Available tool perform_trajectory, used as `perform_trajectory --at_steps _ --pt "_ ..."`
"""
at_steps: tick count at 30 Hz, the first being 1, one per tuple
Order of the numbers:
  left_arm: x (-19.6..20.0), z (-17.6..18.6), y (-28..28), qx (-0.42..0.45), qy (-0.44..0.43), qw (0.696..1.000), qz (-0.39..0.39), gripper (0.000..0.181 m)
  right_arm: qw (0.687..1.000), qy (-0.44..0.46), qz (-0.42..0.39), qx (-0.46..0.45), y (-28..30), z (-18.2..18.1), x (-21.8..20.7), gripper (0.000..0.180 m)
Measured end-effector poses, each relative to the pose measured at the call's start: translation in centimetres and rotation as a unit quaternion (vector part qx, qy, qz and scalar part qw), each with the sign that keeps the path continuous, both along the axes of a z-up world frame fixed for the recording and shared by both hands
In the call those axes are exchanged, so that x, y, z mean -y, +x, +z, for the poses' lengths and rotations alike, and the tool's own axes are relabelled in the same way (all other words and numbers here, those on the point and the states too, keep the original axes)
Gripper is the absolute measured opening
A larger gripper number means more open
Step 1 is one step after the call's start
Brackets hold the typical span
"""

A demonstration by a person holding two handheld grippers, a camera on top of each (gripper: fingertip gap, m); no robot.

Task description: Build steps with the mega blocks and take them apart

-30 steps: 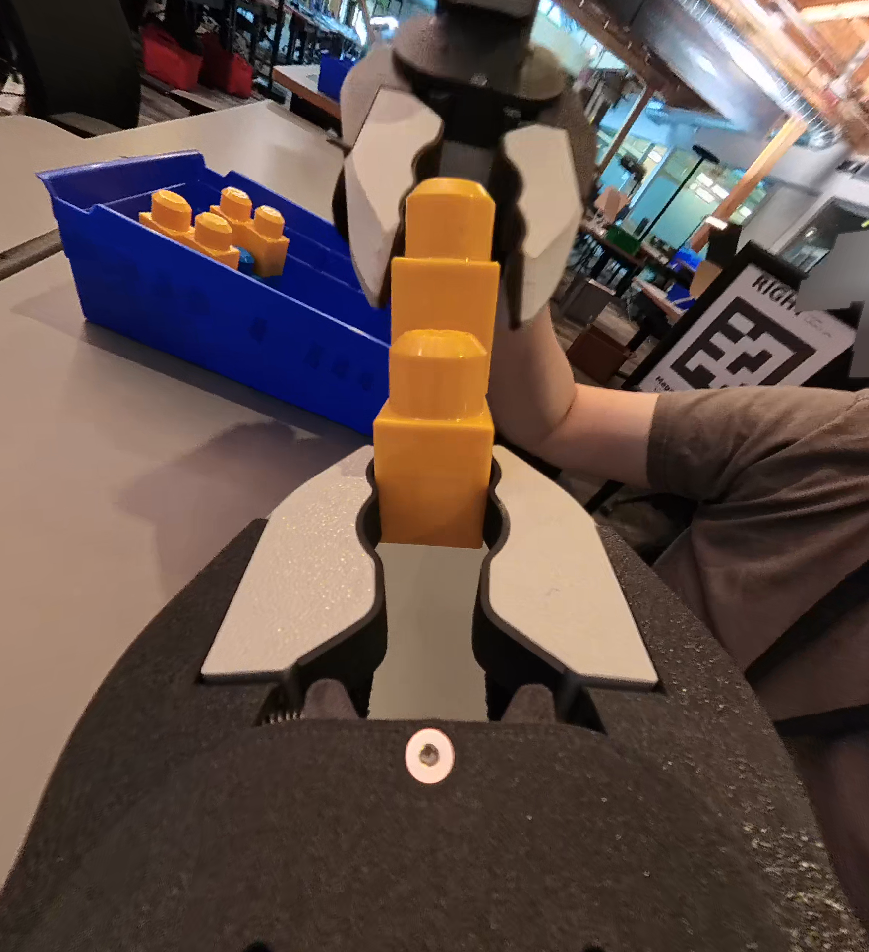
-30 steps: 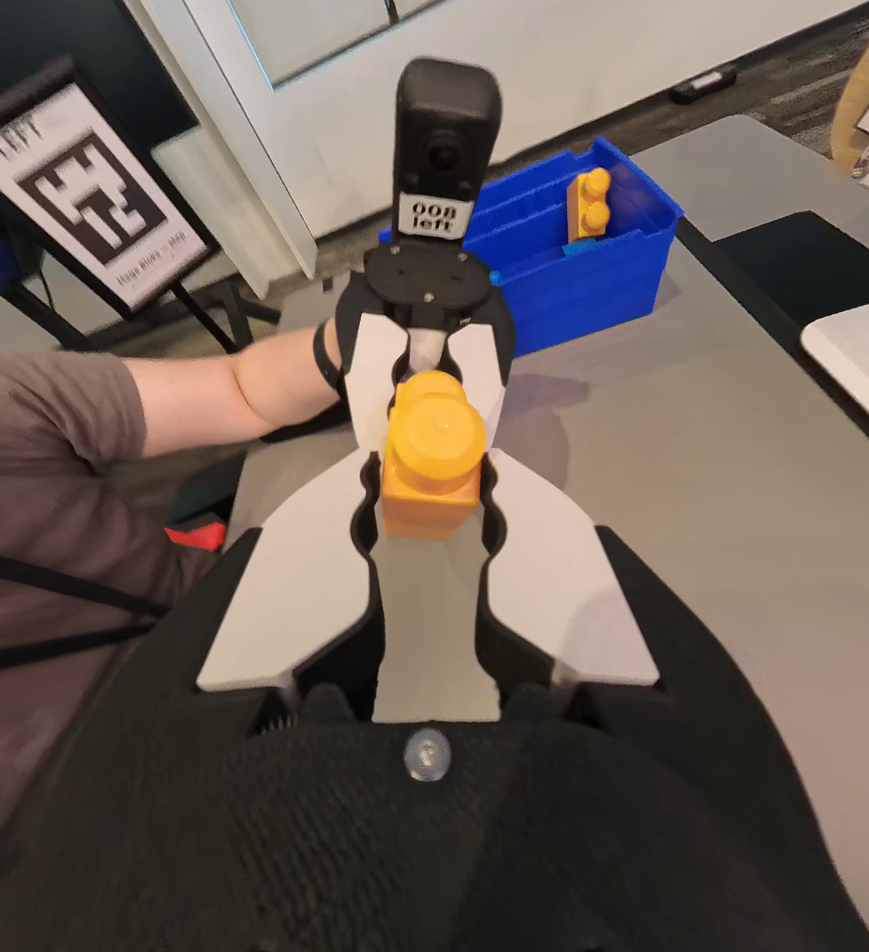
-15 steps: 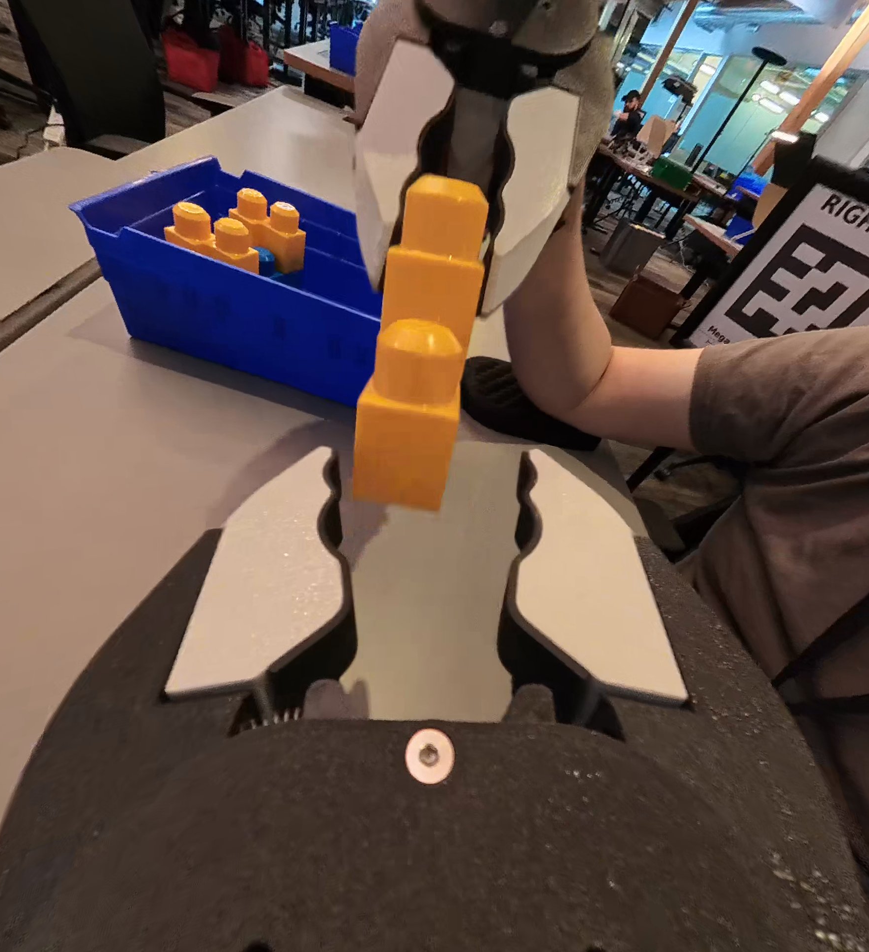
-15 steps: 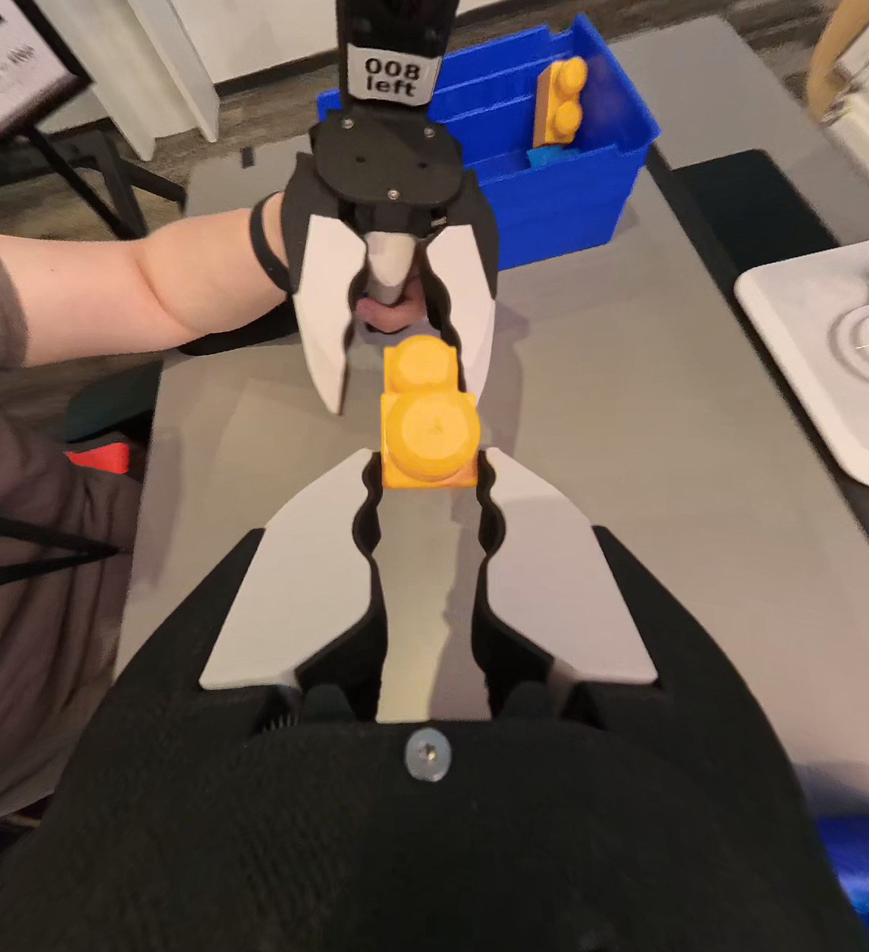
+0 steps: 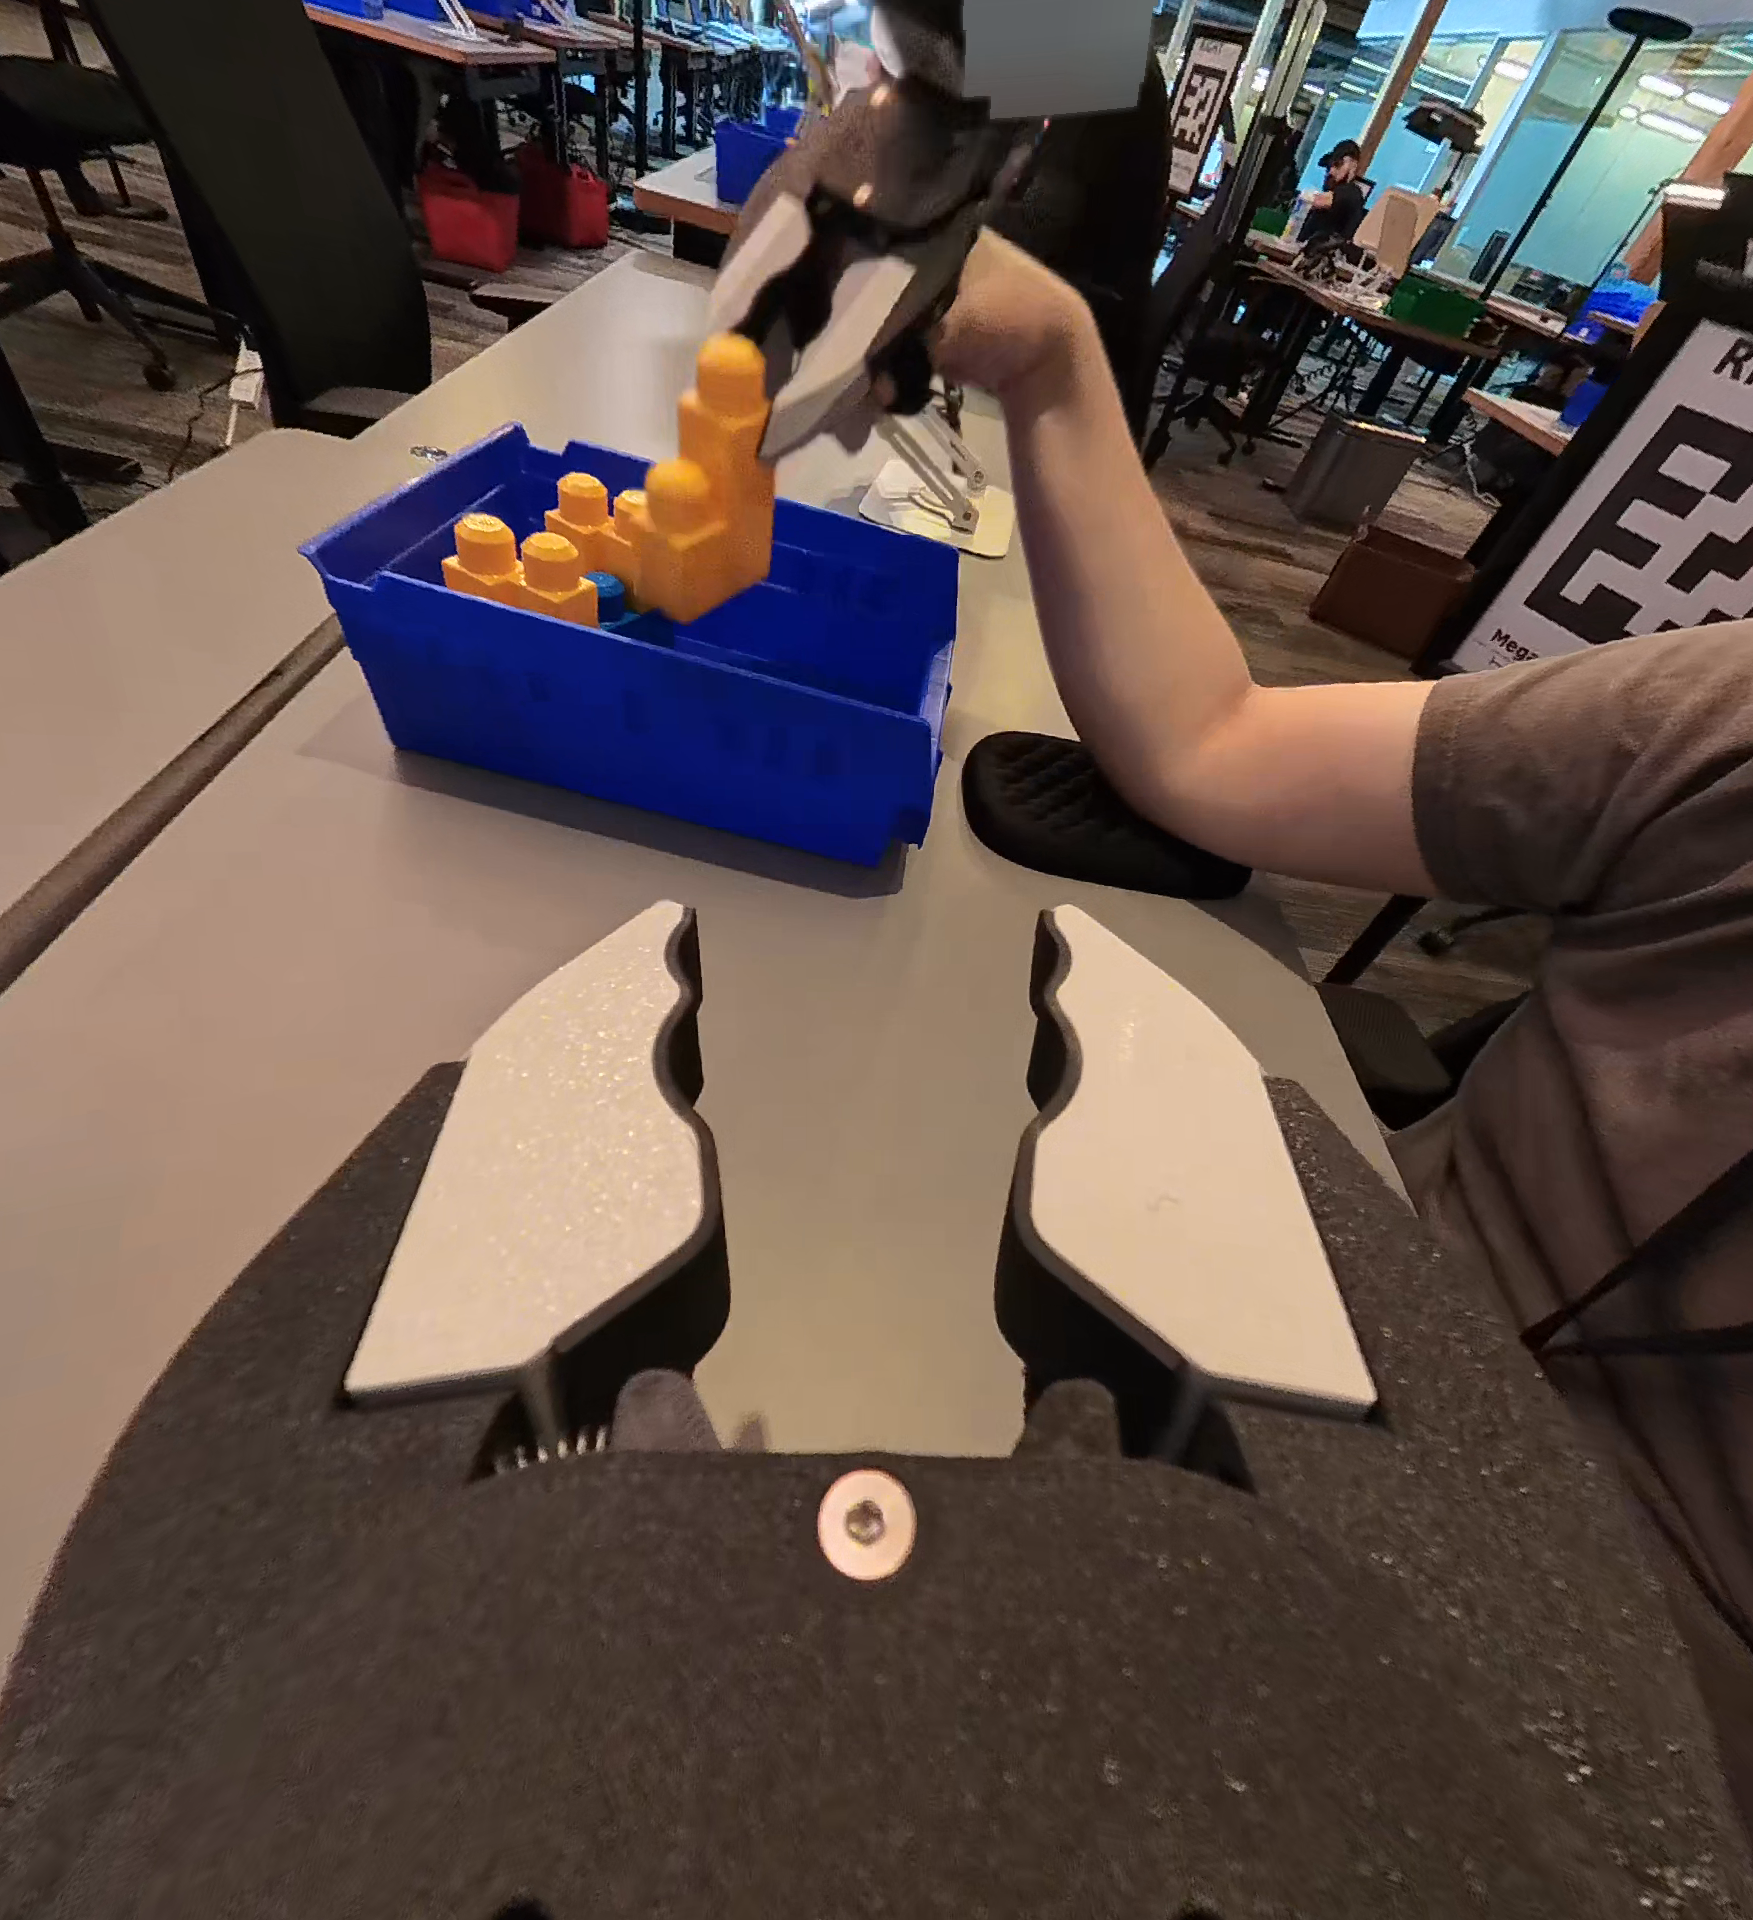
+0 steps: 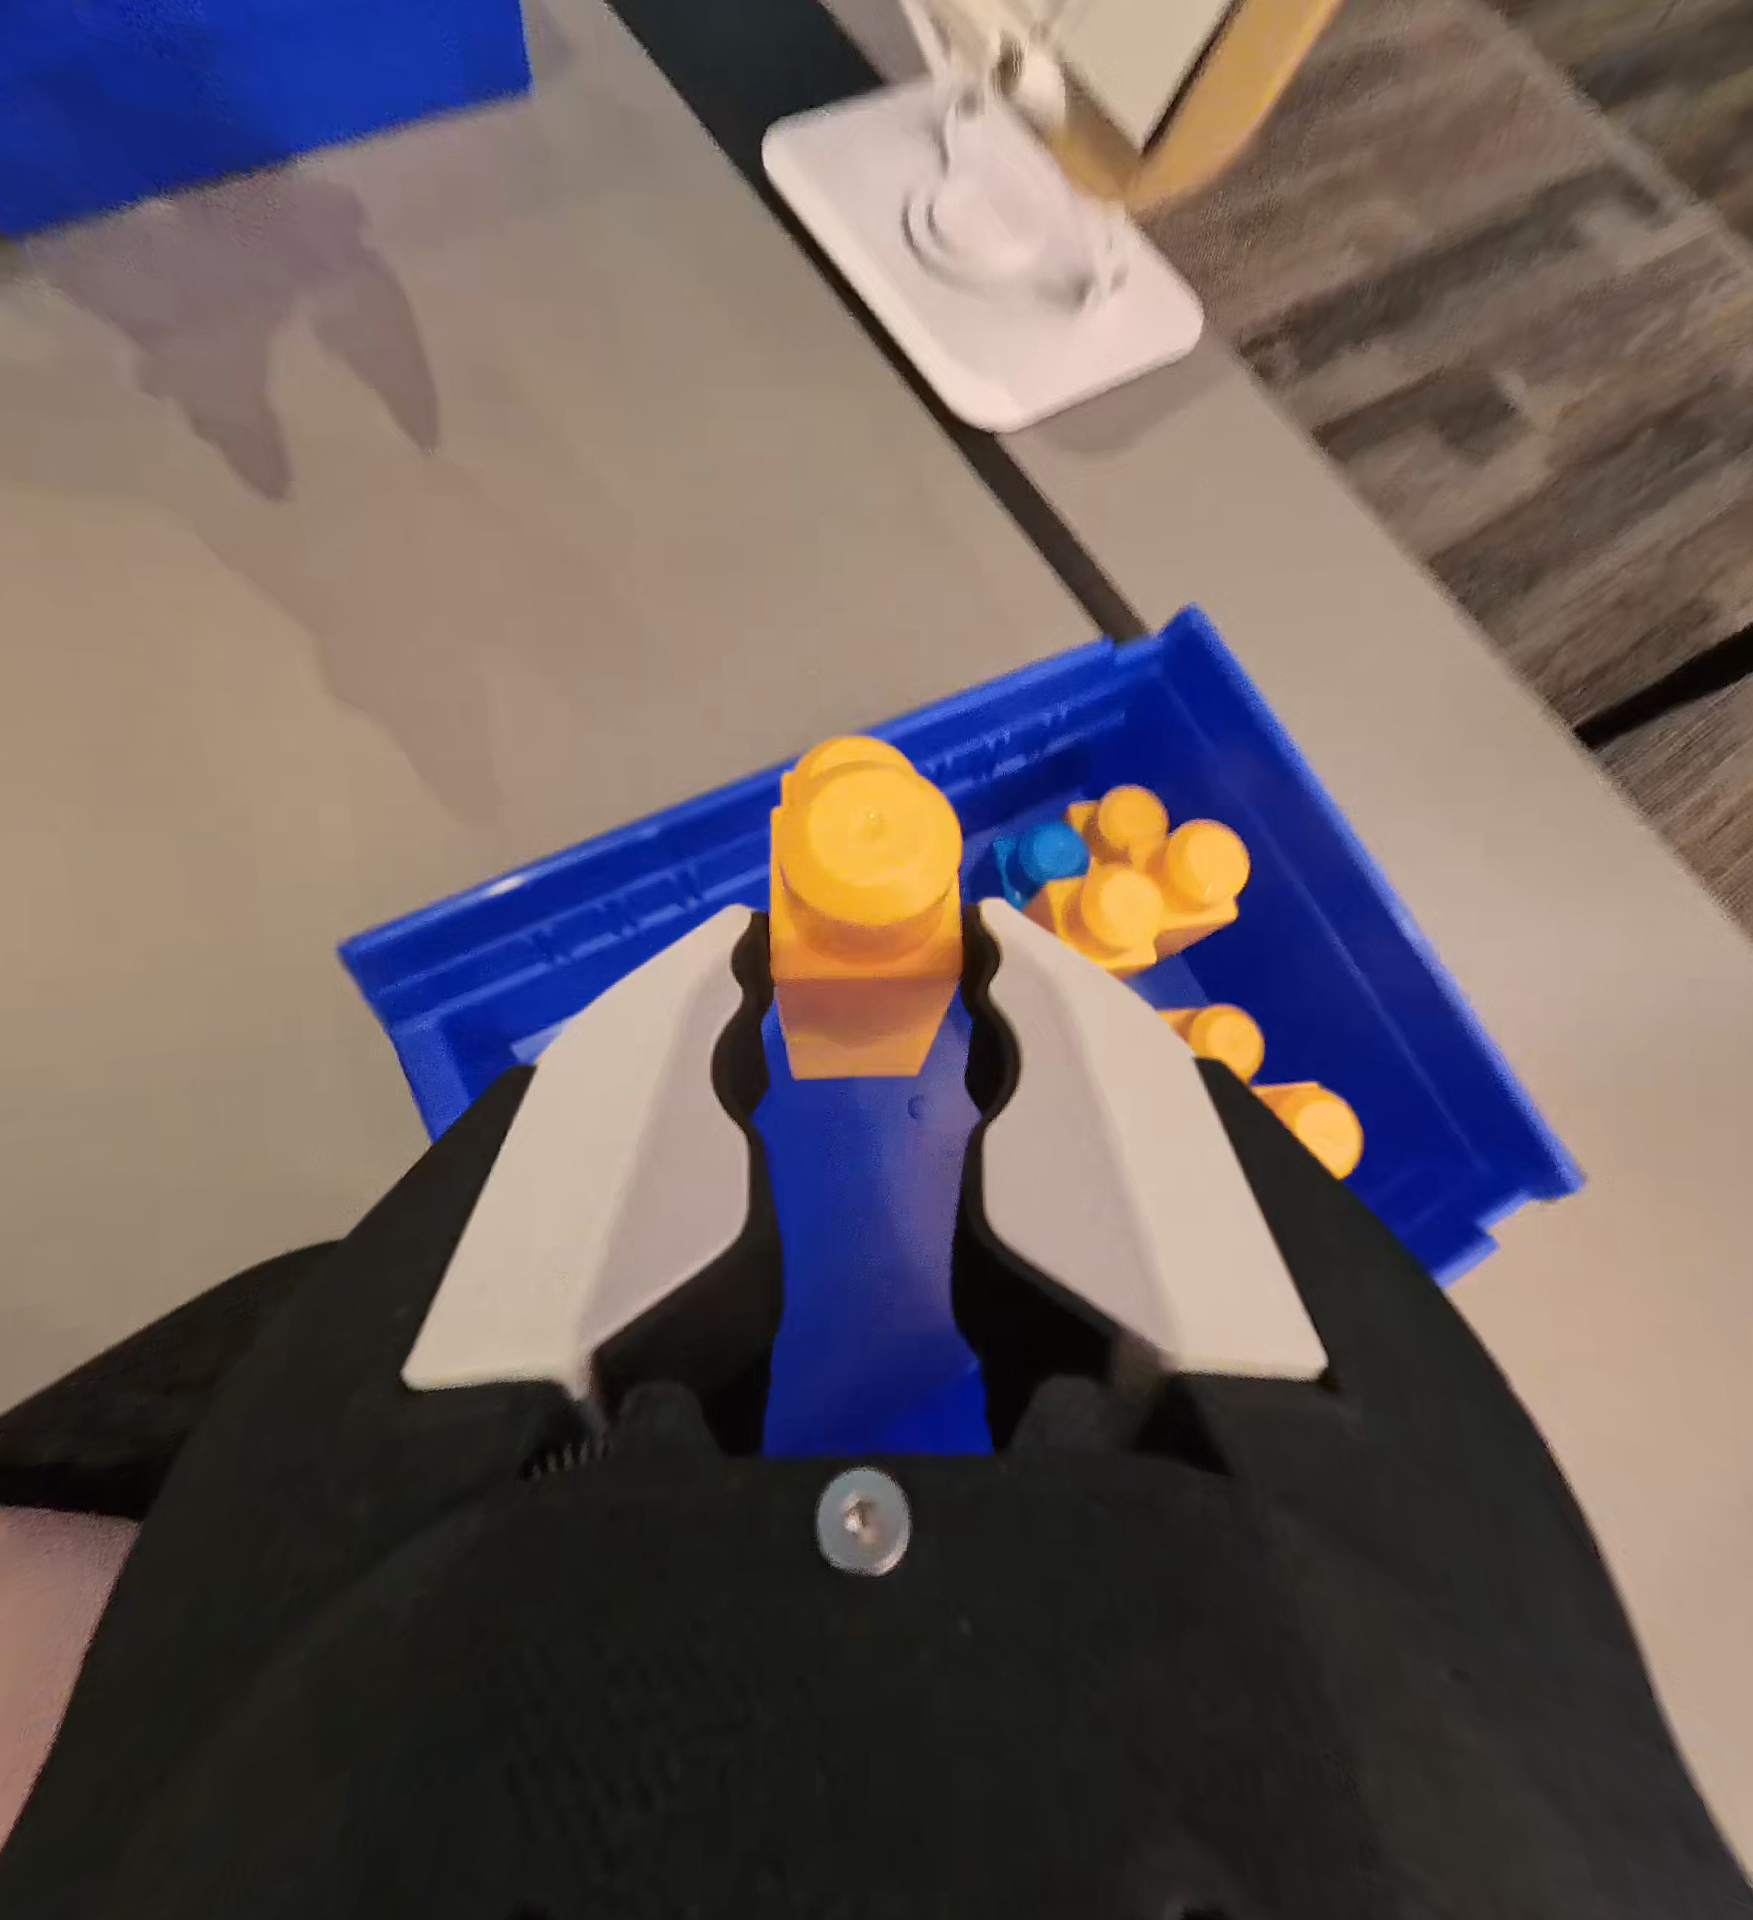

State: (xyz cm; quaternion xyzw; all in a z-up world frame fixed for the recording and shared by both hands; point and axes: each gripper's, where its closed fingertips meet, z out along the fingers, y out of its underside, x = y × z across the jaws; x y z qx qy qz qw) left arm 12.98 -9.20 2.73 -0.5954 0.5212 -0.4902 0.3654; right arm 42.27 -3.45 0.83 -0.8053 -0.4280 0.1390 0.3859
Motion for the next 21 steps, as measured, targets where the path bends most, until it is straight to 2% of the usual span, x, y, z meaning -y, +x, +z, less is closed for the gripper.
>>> perform_trajectory --at_steps 6,10,16,21 --pt "-0.3 1.4 -1.2 0.017 0.010 1.000 0.012 0.059 0.996 -0.065 0.027 0.055 -0.7 -7.0 -3.2 0.036" --pt "-0.6 2.7 -2.5 0.031 0.024 0.999 0.023 0.058 0.992 -0.059 0.055 0.098 -0.7 -9.5 -4.0 0.036" --pt "-0.6 6.3 -6.0 0.066 0.049 0.995 0.049 0.057 0.993 -0.047 0.047 0.098 -0.3 -9.9 -4.5 0.037" --pt "-0.4 10.5 -11.0 0.099 0.096 0.983 0.123 0.058 0.995 -0.010 0.029 0.096 0.3 -8.3 -4.8 0.038"
